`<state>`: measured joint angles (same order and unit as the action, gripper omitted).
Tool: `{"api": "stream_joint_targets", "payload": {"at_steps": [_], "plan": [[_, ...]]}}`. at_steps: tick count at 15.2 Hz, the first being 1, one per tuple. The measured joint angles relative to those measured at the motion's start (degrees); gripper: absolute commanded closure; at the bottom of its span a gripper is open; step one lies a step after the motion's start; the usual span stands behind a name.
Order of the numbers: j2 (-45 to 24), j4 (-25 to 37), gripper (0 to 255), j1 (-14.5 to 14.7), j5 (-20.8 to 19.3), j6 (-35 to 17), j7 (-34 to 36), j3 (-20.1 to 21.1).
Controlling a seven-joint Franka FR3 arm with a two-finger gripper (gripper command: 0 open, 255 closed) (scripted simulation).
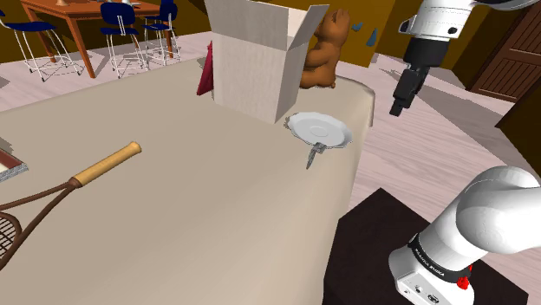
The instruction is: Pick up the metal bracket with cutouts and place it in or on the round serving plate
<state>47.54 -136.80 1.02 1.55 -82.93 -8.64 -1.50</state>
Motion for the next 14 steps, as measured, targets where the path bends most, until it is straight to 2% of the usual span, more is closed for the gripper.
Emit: {"api": "stream_joint_targets", "payload": {"at_steps": [2, 4, 10, 14], "plan": [[-0.12, -0.82, 0, 0.04, 0.16, -1.12, 0.29, 0.27], [-0.95, -2.88, 0, 0.22, 0.72, -4.74, 1.30, 1.22], [-6.57, -8.35, 0, 0.79, 2.14, -18.67, 4.56, 4.35], [-13.00, -10.69, 0, 0.98, 2.67, -29.31, 6.76, 6.49]]}}
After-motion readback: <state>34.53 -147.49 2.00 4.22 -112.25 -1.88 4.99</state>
